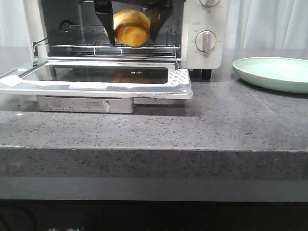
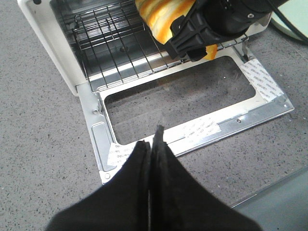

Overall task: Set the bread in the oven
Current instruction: 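Carry the croissant into the oven onto the wire rack, open gripper, then withdraw the open right gripper out of the oven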

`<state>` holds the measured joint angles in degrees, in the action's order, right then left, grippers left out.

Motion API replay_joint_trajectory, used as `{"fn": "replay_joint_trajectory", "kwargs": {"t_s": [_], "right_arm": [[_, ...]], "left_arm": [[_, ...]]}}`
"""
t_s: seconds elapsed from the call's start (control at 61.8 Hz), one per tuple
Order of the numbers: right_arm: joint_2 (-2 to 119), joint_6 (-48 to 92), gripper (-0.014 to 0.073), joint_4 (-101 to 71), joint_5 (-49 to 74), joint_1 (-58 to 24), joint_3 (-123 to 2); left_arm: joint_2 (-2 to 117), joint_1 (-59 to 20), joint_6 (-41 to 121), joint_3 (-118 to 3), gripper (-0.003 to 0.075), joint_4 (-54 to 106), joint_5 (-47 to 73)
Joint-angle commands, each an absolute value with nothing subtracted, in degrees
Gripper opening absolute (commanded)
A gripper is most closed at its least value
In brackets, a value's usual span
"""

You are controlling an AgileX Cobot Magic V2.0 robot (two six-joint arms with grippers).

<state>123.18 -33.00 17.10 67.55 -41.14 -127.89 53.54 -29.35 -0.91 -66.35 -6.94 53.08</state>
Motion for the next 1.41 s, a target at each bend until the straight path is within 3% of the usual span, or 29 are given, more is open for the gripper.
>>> {"fn": "replay_joint_trajectory", "kwargs": {"t_s": [0.0, 0.372, 0.679, 0.906, 1.132, 1.391], "right_arm": [[118.47, -33.13, 0.0625, 17.04, 64.70, -41.05, -129.92], [114.11, -26.92, 0.0625, 16.30, 74.10, -43.22, -129.85], [106.74, -19.33, 0.0625, 13.26, 73.06, -42.75, -122.30], [94.06, -18.12, 0.0624, 11.09, 62.84, -39.40, -104.01], [75.49, -14.11, 0.0624, 5.08, 49.01, -29.73, -78.68], [53.22, -12.49, 0.0624, 5.12, 39.63, -25.87, -55.77]], "left_arm": [[52.94, -29.60, -1.17, -67.76, -0.0018, -7.34, 49.45], [52.94, -29.60, -1.17, -67.76, -0.0018, -7.59, 49.67], [52.94, -29.60, -1.17, -67.76, -0.0018, -7.59, 49.67], [52.94, -29.60, -1.17, -67.76, -0.0018, -7.59, 49.67], [52.94, -29.60, -1.17, -67.76, -0.0018, -7.59, 49.67], [52.94, -29.60, -1.17, -67.76, -0.0018, -7.59, 49.78]]}}
